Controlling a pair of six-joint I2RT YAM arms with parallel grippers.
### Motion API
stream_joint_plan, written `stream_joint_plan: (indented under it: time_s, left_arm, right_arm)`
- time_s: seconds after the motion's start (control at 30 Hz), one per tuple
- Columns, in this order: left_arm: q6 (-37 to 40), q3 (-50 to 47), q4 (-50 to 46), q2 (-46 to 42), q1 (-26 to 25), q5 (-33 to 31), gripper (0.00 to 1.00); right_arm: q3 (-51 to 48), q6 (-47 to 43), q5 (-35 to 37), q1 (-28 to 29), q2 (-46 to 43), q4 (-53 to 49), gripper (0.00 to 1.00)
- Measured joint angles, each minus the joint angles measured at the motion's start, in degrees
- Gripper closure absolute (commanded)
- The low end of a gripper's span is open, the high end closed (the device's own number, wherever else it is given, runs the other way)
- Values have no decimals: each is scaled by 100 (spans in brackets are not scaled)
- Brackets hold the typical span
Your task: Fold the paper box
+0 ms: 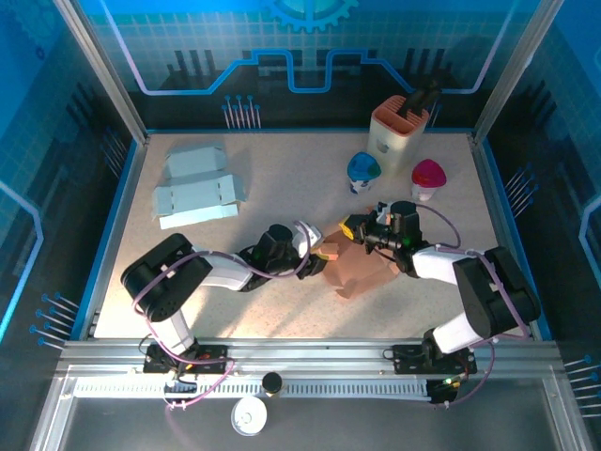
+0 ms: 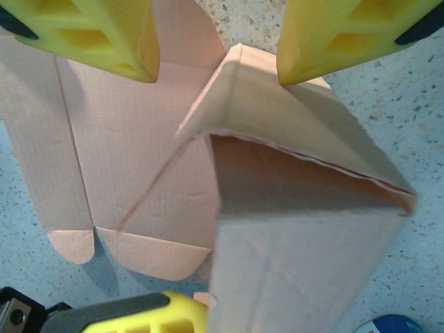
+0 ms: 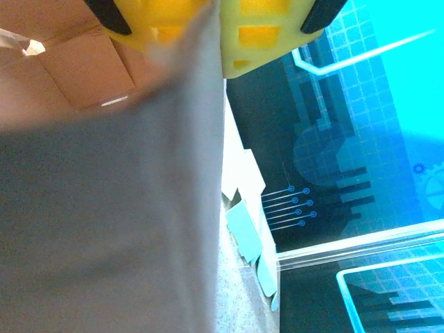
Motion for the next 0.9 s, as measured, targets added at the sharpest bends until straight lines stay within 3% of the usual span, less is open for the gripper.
stream_joint_plan:
  time_s: [0.53, 0.9]
  left_arm:
    - [-57, 103, 195, 282, -350, -1045, 52]
    - [-81, 105, 308, 299, -398, -1344, 51]
  right_arm:
    - [-271, 116, 59, 2, 203, 822, 100]
    - [-352, 160, 83, 9, 326, 1158, 100]
